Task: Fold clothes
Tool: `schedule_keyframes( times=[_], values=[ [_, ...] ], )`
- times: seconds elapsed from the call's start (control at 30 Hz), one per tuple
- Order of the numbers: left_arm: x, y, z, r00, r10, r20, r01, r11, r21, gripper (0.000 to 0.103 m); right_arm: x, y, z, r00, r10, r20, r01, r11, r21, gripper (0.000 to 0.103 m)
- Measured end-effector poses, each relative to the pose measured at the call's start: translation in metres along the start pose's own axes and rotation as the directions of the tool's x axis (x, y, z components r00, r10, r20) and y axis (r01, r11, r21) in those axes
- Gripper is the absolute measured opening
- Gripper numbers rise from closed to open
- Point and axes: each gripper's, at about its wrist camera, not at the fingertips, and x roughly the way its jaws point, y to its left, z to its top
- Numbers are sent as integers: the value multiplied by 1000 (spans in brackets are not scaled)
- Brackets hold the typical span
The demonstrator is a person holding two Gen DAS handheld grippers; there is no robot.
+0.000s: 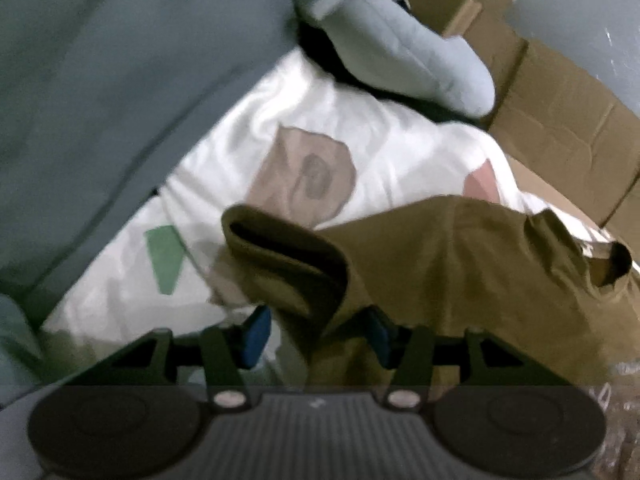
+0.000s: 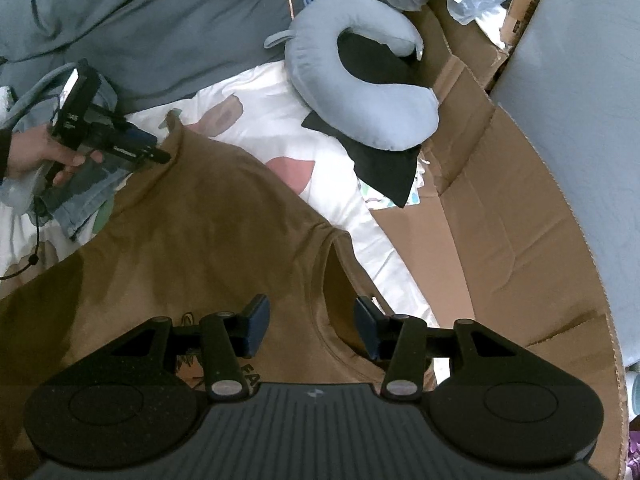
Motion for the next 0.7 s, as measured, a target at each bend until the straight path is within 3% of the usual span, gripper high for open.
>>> schedule_keyframes(
  times=[0.13, 0.4, 0.53, 0.7],
  values=[
    [11, -2, 3, 999, 2, -39, -3, 1000, -17, 55, -7, -2, 7, 1000, 5, -5, -5, 999, 40, 54],
    [-20, 6, 3, 1000, -27, 1, 27, 996, -80, 55, -30, -1, 20, 999, 55, 1, -54, 986, 155, 54],
    [-33, 13, -11, 999, 28, -30, -32, 992, -120, 53, -34, 0, 21, 996, 85, 10, -85, 979, 187, 55],
    [-51, 17, -36, 999, 39, -35, -45, 974, -224, 51, -30, 0, 15, 994, 105, 8, -105, 976, 189, 55]
  ],
)
